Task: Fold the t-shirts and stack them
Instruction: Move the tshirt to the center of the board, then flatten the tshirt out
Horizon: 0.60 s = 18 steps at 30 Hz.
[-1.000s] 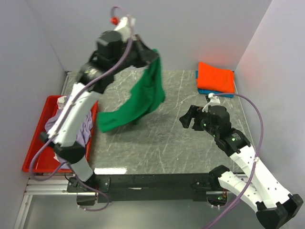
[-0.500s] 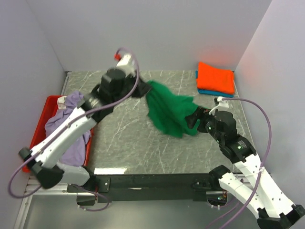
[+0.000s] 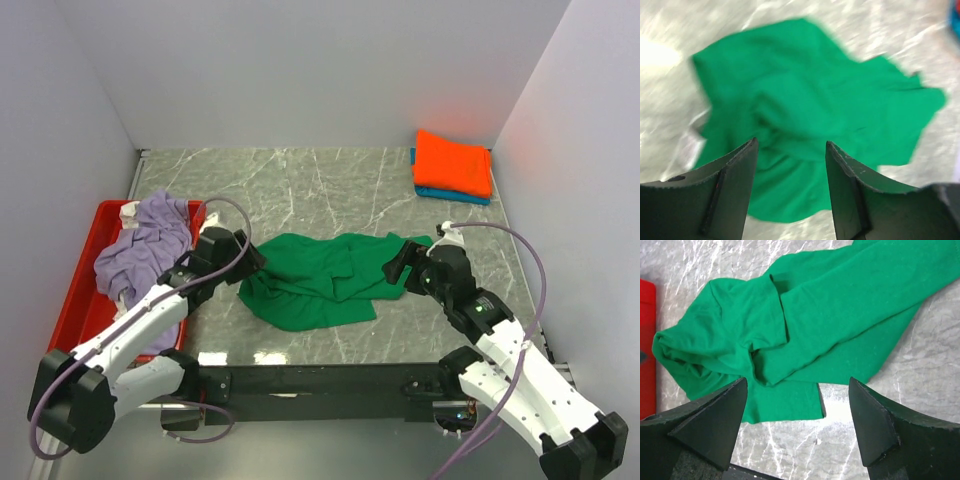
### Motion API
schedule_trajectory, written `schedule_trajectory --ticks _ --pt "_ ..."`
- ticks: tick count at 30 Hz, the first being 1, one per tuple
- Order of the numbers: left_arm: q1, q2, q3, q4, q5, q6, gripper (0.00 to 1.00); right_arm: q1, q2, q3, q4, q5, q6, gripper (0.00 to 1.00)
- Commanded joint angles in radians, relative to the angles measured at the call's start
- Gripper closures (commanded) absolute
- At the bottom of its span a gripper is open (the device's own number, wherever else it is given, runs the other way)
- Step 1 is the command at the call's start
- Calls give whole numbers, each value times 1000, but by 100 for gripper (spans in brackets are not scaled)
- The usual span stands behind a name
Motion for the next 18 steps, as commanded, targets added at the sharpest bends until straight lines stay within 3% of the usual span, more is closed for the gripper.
schedule_trajectory --ticks 1,5,7,14,18 --pt "-36 44 114 92 -13 16 39 0 15 -6 78 32 32 12" --pt "-227 225 293 -35 -209 60 39 -2 25 -6 78 49 35 13" --pt "-269 337 401 -91 -264 85 40 -3 21 -3 71 61 35 13" --pt "-421 623 625 -126 -312 160 44 -52 -4 9 11 98 35 14" --pt "-476 775 746 -154 -352 203 46 -137 -4 0 5 44 19 14"
